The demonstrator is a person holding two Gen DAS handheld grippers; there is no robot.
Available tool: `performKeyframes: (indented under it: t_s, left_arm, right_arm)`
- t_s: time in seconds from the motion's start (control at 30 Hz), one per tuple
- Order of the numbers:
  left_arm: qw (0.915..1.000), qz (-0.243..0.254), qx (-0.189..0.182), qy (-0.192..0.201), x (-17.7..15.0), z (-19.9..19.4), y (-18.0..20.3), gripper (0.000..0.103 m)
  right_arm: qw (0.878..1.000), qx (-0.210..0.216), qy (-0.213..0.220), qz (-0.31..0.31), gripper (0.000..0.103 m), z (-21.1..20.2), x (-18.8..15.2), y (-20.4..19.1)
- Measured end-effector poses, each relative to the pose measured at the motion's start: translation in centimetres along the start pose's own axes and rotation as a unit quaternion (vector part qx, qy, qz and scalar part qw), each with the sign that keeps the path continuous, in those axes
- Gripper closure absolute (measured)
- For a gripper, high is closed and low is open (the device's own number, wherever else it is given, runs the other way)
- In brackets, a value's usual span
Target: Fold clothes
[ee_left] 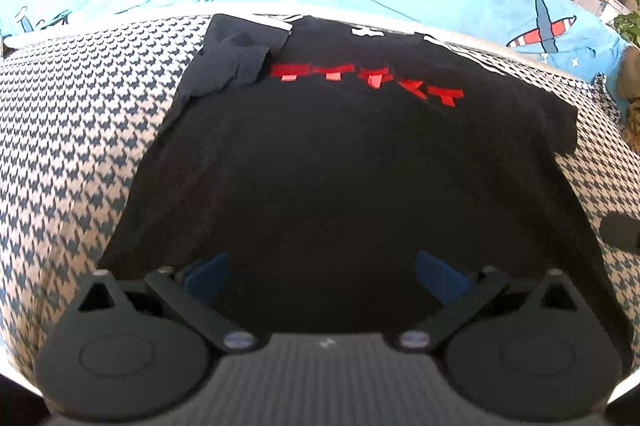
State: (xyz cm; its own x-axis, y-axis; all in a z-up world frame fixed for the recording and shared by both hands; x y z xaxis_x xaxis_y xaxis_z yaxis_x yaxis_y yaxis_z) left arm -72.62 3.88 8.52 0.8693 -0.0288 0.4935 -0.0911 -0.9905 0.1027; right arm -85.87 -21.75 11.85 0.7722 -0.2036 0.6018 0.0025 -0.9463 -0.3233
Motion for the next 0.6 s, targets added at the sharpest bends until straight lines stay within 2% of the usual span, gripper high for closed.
performKeyframes:
  t_s: [0.4,0.6]
  left_arm:
    - [0.9990,0.042,0.004,0.011,3.9,1.1,1.8,0.000]
    - [0.9990,0.044,-0.004,0.013,6.4,1.6,2.1,0.000]
  right_arm:
    - [0.999,-0.028,0.022,0.031,0.012,2.0,4.9,2.7]
    - [0.997,-0.039,0.035,0.054,0.012,3.3,7.2,4.2]
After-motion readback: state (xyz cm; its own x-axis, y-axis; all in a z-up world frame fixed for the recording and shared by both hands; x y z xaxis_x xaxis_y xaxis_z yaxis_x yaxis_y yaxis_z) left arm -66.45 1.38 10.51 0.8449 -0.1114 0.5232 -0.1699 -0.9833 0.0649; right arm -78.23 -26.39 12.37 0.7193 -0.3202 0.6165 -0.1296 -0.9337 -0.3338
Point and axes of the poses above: each gripper's, at about its wrist camera, not at the fingertips, and z roughly the way its jaws point, y to its right, x to its top, the point moved 1 cm from there along z, roughly the way its jaws point, and after that the axes turned 8 degrees about -y, right-handed, at the moved point
